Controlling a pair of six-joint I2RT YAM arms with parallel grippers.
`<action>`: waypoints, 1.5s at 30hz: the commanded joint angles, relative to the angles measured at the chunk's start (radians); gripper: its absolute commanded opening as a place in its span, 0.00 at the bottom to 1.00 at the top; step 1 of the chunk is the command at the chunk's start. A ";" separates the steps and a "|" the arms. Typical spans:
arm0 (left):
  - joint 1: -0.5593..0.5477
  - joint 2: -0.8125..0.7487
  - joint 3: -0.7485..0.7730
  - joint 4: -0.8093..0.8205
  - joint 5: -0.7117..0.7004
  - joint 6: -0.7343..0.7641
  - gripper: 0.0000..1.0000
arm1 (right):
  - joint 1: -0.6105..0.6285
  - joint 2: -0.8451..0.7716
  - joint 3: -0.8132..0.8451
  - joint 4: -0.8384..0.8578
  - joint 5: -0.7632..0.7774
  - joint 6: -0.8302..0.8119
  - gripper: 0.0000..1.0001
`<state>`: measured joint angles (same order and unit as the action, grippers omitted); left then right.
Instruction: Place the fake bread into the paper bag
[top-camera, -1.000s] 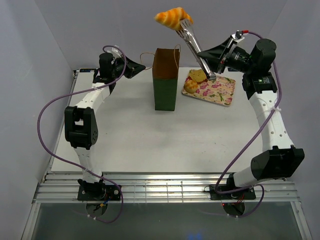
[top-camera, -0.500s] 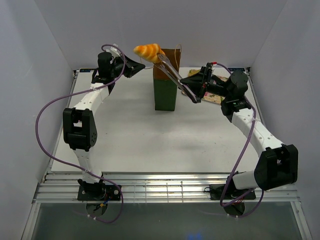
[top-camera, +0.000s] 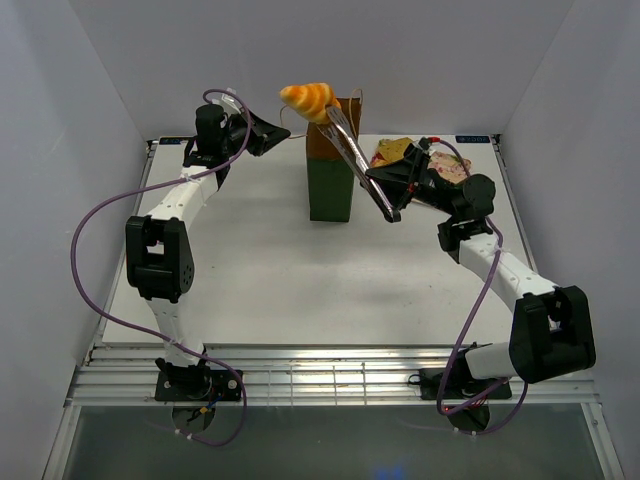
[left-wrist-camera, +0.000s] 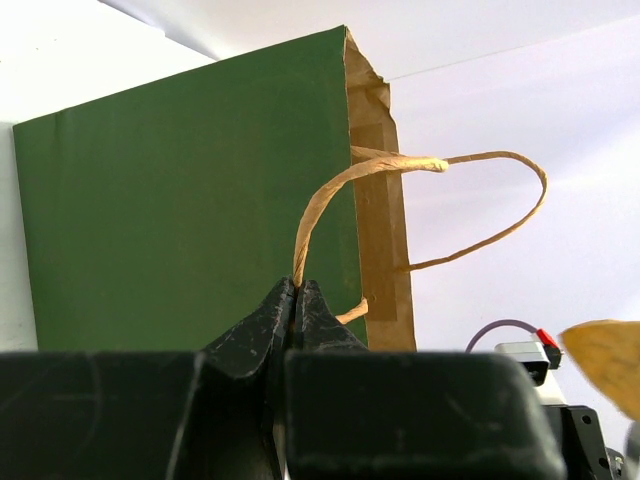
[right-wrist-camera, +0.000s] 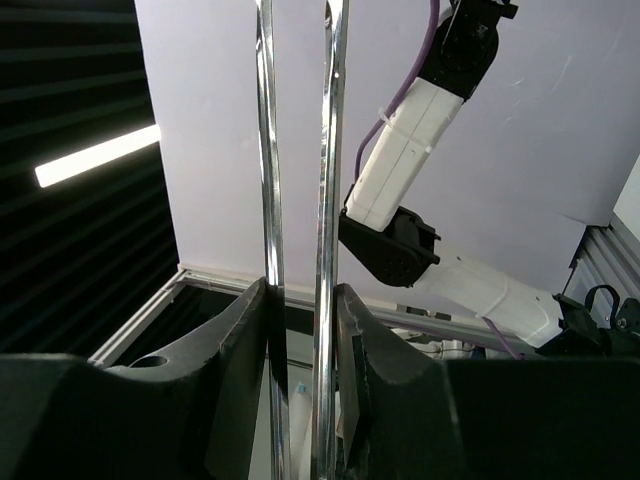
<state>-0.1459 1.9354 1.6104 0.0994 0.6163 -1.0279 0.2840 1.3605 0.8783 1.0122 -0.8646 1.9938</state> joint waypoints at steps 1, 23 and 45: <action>0.003 -0.084 0.023 -0.009 -0.001 0.017 0.00 | 0.004 -0.012 0.002 0.176 0.049 0.244 0.10; 0.005 -0.090 -0.003 0.013 -0.010 0.012 0.00 | 0.004 0.098 0.050 0.131 0.015 0.224 0.29; 0.011 -0.082 0.000 0.028 -0.012 0.000 0.00 | 0.000 0.037 -0.094 0.074 0.039 0.186 0.45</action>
<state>-0.1429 1.9354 1.6100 0.1059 0.6094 -1.0294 0.2836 1.4452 0.7856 1.0439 -0.8406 2.0060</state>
